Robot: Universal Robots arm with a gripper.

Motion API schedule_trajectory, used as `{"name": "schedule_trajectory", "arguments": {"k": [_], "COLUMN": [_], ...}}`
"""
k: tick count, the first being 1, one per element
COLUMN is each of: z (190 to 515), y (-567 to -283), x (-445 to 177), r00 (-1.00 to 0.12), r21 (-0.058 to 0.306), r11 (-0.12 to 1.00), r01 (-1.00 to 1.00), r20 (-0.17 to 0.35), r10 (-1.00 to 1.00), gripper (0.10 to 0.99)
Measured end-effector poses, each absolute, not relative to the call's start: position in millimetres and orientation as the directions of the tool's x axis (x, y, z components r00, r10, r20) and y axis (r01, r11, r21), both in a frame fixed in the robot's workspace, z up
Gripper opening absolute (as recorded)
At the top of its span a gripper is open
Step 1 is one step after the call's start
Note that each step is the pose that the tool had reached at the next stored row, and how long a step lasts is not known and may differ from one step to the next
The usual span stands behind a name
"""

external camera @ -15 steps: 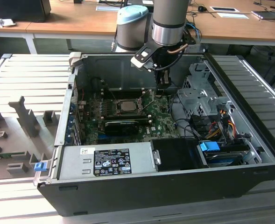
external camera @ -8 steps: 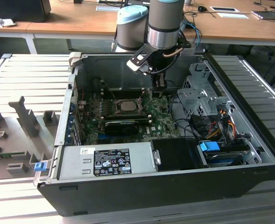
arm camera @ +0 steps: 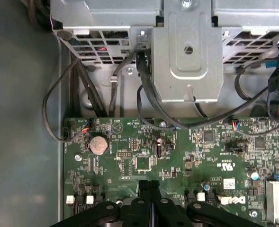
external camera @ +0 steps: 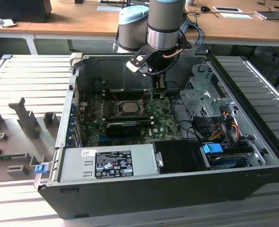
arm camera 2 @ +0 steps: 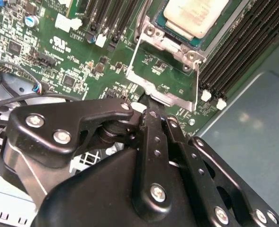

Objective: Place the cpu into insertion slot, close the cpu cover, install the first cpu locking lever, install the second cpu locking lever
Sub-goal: 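Close the cpu cover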

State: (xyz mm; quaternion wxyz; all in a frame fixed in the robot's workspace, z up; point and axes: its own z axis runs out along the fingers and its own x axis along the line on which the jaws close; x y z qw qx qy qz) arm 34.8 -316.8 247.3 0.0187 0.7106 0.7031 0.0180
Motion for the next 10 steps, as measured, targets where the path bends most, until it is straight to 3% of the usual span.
{"name": "schedule_trajectory", "arguments": {"k": [10], "z": [247.2], "y": [-316.8], "x": [28.9], "r00": [0.011], "r21": [0.052], "r11": [-0.010], "r01": [0.999], "r20": [-0.001], "r10": [1.000], "gripper": [0.106]}}
